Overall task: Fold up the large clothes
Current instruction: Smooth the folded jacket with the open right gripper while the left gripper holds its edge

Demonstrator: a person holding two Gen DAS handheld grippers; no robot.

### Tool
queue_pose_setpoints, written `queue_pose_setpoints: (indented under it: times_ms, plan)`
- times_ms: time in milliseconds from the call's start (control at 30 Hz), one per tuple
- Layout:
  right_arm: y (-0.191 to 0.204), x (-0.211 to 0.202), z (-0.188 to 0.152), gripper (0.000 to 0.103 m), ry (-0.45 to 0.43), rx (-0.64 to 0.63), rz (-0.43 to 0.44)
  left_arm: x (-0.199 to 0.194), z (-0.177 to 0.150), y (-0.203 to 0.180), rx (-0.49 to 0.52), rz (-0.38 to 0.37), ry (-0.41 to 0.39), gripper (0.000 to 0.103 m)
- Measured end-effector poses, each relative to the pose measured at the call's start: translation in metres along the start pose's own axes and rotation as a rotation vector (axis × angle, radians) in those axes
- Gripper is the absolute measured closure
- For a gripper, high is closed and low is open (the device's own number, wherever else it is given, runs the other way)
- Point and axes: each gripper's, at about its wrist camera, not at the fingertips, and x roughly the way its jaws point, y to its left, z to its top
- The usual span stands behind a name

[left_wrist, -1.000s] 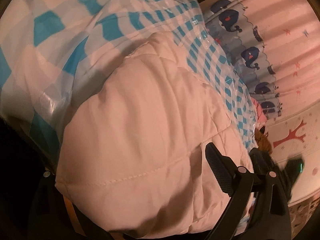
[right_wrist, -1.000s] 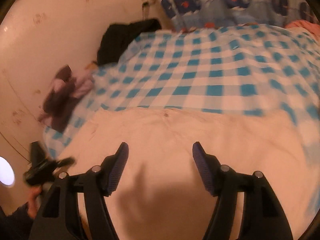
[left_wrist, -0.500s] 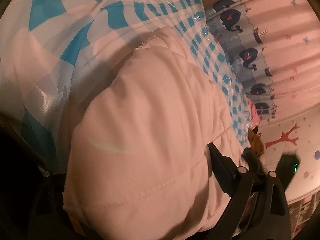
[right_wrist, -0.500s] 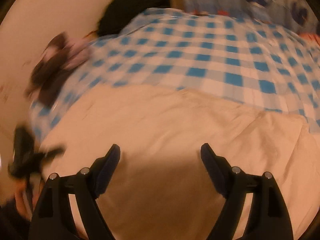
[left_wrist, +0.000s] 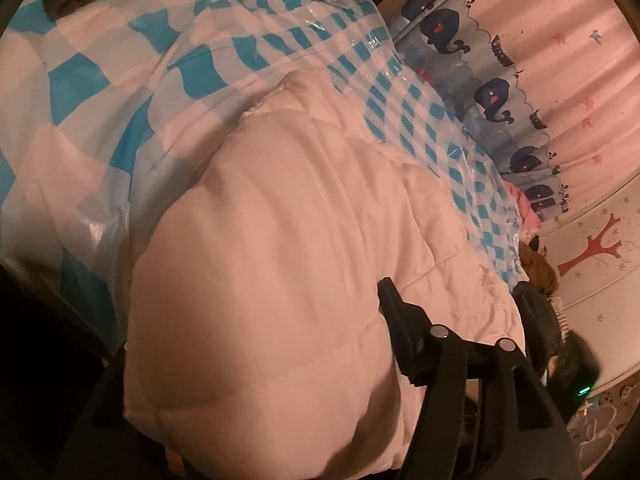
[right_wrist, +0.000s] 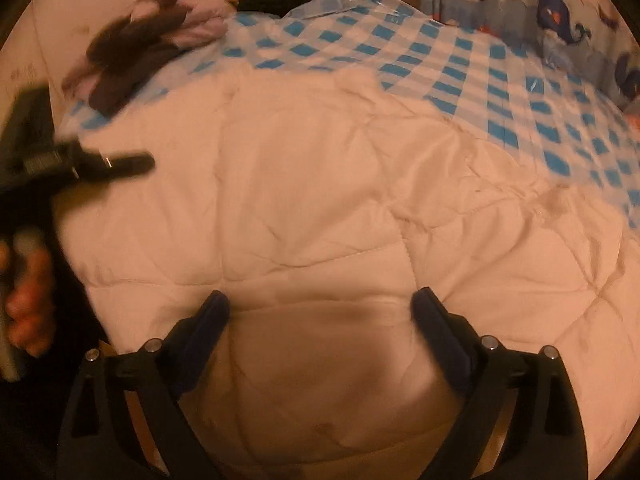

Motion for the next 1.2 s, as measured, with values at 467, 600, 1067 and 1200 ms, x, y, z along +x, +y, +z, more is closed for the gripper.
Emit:
queue_pose_setpoints:
  times_ms: [467, 600, 1067, 1200]
  plan:
    - [-0.106, 0.086, 0.110, 0.007, 0.093, 0.221, -0.125, 0.003, -0.001, -0.001, 0.023, 0.072, -0.015, 0.023]
    - [-0.115, 0.100, 0.100, 0.006, 0.142, 0.255, -0.059, 0.004, 0.000, 0.000, 0.027, 0.075, -0.002, 0.017]
    - [-0.040, -0.014, 0.017, 0.006, -0.086, 0.066, -0.156, -0.003, -0.002, -0.013, 0.067, 0.012, -0.051, 0.026]
    - [-0.026, 0.023, -0.002, 0.006, 0.019, -0.014, -0.194, -0.007, 0.000, -0.019, 0.065, 0.008, -0.060, 0.028]
